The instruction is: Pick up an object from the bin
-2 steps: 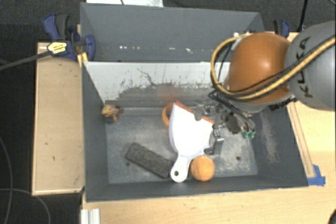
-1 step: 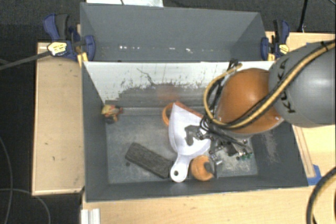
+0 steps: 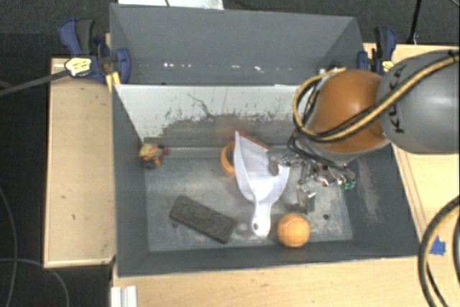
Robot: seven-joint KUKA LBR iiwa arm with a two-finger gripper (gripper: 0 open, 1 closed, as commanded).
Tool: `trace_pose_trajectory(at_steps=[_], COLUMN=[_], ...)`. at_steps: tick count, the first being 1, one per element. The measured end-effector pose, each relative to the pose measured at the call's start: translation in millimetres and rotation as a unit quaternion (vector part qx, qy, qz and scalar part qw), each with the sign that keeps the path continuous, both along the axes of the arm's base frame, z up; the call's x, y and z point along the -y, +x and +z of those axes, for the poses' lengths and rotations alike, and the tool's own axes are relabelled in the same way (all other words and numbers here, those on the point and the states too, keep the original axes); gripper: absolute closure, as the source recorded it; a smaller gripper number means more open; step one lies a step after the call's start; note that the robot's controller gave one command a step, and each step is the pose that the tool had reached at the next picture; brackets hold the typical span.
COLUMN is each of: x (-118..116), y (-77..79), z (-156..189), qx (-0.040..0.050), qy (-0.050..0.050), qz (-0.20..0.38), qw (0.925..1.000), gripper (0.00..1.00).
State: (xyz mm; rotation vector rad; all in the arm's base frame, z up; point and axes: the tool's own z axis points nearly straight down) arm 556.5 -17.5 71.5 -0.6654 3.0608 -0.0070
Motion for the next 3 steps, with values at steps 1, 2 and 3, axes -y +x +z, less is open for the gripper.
trace_pose_trajectory(at_steps=[1,2,3], x=[-80.6,40.8,39.3], y=[-38.2,-66.4,-66.2], z=[5.6,0.5,0.3], qx=[0.0103,0.0000,-0.0001], qy=[0.001,0.001,0.001], qz=[0.097,0.011,0.013], qw=[0.9952,0.9999,0.9999], gripper=[0.00,1.00,1.00])
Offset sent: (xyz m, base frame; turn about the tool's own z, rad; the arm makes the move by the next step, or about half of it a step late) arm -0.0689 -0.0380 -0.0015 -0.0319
